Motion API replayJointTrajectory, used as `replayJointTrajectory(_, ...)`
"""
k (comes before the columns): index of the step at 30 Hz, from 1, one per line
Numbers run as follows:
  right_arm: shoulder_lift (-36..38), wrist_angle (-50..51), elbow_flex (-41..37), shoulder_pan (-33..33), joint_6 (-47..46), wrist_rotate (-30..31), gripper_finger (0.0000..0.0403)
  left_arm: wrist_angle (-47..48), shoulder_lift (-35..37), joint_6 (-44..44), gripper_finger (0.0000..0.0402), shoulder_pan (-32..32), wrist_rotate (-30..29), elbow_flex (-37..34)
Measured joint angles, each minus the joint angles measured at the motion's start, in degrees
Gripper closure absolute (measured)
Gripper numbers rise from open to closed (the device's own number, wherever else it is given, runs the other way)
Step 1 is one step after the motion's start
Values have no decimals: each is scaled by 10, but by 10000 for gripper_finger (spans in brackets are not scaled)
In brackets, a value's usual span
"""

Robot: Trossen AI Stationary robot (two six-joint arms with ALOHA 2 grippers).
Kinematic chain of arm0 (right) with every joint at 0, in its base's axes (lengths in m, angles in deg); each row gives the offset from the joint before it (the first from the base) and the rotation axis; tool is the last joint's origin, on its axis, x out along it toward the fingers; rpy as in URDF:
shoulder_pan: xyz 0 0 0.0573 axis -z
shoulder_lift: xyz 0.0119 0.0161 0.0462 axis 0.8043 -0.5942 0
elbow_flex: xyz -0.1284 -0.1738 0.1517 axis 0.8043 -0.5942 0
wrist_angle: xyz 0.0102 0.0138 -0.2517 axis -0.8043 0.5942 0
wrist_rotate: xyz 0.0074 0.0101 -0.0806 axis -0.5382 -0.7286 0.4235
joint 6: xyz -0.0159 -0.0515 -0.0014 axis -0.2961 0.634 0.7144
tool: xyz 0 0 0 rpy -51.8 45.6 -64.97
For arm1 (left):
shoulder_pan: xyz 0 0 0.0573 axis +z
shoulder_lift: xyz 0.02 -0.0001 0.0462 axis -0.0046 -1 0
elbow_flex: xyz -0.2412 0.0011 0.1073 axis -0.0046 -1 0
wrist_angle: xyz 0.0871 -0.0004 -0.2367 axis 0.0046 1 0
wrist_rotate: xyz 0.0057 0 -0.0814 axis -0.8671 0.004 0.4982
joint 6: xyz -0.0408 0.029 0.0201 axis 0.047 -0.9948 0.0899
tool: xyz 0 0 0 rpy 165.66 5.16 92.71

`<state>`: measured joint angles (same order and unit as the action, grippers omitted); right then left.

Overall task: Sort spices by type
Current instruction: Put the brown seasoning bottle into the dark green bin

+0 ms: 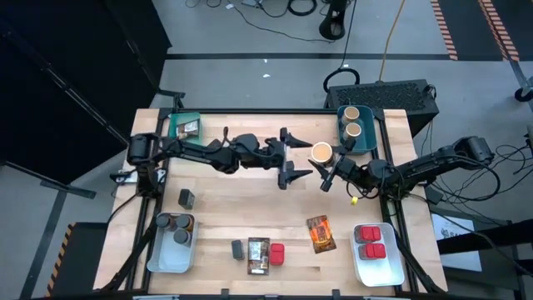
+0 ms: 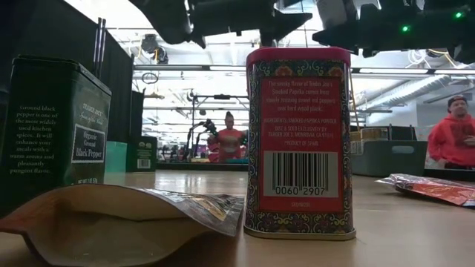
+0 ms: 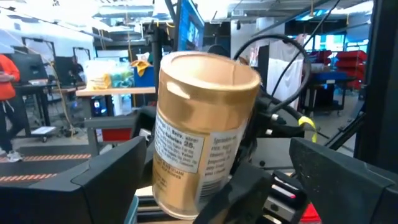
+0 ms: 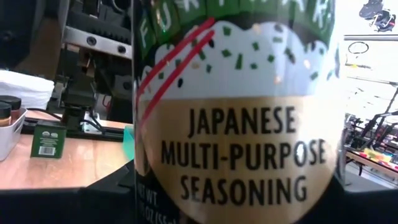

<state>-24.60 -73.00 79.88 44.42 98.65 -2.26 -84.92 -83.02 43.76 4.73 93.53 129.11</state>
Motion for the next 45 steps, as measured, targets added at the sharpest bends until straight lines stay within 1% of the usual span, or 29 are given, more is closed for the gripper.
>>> replayJointTrajectory(9, -4, 2, 0, 0, 3, 0, 160, 7, -48, 0, 7, 1, 3, 74)
replayJointTrajectory(15, -4, 3, 0, 0, 3, 0, 160, 11, -70, -2, 9, 1, -1, 96)
replayJointTrajectory(18, -4, 2, 0, 0, 3, 0, 160, 10, -70, -11, 28, 1, -4, 97)
replayJointTrajectory(24, -4, -3, 0, 0, 0, 0, 160, 19, -70, -18, 93, 1, -5, 106)
replayJointTrajectory(26, -4, -5, 0, 0, 0, 0, 160, 19, -70, -26, 108, 0, -5, 108)
replayJointTrajectory(28, -4, -5, 0, 0, 0, 0, 160, 19, -70, -33, 114, -1, -5, 108)
replayJointTrajectory(33, -10, -7, 1, 0, 2, 0, 160, 20, -70, -53, 108, -1, -13, 108)
replayJointTrajectory(36, -10, 2, 1, 0, -12, 4, 146, 27, -70, -61, 119, -2, -26, 108)
replayJointTrajectory(41, -10, 9, 1, 0, -33, 12, 113, 37, -66, -62, 120, 1, -35, 107)
replayJointTrajectory(43, -10, 9, 1, -1, -36, 31, 107, 35, -65, -72, 120, 0, -40, 107)
replayJointTrajectory(45, -10, 10, 1, -5, -36, 61, 104, 62, -54, -91, 120, 1, -56, 107)
